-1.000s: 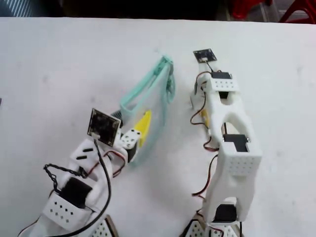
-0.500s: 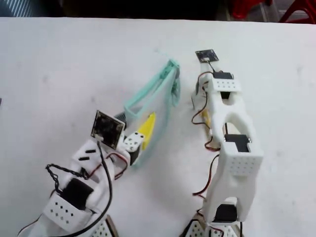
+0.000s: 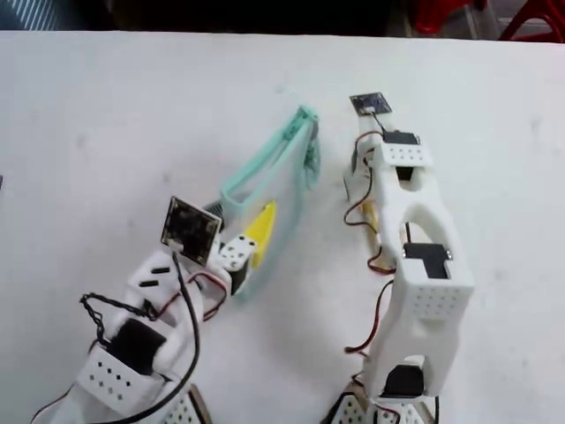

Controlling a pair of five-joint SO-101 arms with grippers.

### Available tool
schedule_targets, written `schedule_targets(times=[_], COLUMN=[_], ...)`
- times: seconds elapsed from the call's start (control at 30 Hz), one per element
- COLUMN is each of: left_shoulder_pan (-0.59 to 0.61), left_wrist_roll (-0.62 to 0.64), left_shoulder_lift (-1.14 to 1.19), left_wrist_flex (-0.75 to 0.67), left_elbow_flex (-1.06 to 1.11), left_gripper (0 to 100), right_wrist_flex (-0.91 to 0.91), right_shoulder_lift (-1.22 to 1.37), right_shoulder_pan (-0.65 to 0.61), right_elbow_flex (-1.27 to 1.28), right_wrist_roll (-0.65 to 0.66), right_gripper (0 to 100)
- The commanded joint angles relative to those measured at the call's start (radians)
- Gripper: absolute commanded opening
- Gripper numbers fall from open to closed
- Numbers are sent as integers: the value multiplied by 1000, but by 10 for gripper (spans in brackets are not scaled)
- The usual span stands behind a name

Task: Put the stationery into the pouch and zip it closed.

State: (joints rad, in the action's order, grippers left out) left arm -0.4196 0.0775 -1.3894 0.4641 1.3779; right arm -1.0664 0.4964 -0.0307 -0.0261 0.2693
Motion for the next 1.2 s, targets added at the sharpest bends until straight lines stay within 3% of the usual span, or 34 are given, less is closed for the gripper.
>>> schedule_targets(times=[0.0, 0.27, 0.57, 0.77, 0.97, 1.17], left_shoulder_pan=[25, 31, 35, 35, 33, 28], left_wrist_roll=[0, 0, 0, 0, -2, -2], left_shoulder_lift=[-21, -24, -24, -24, -24, -24], left_wrist_flex=[3, 29, 25, 25, 25, 23], left_elbow_flex=[-14, -12, -12, -12, -12, -12], left_gripper=[134, 134, 134, 136, 135, 138], right_wrist_flex=[27, 124, -41, -56, -21, 62], right_shoulder_lift=[-65, -234, -677, -1055, -1356, -1425], right_shoulder_pan=[-30, -76, -68, -111, -231, -421], right_elbow_flex=[54, 232, 239, 239, 187, 31], right_wrist_roll=[-8, -9, -2, -2, -2, -9], right_gripper=[16, 16, 16, 16, 16, 16])
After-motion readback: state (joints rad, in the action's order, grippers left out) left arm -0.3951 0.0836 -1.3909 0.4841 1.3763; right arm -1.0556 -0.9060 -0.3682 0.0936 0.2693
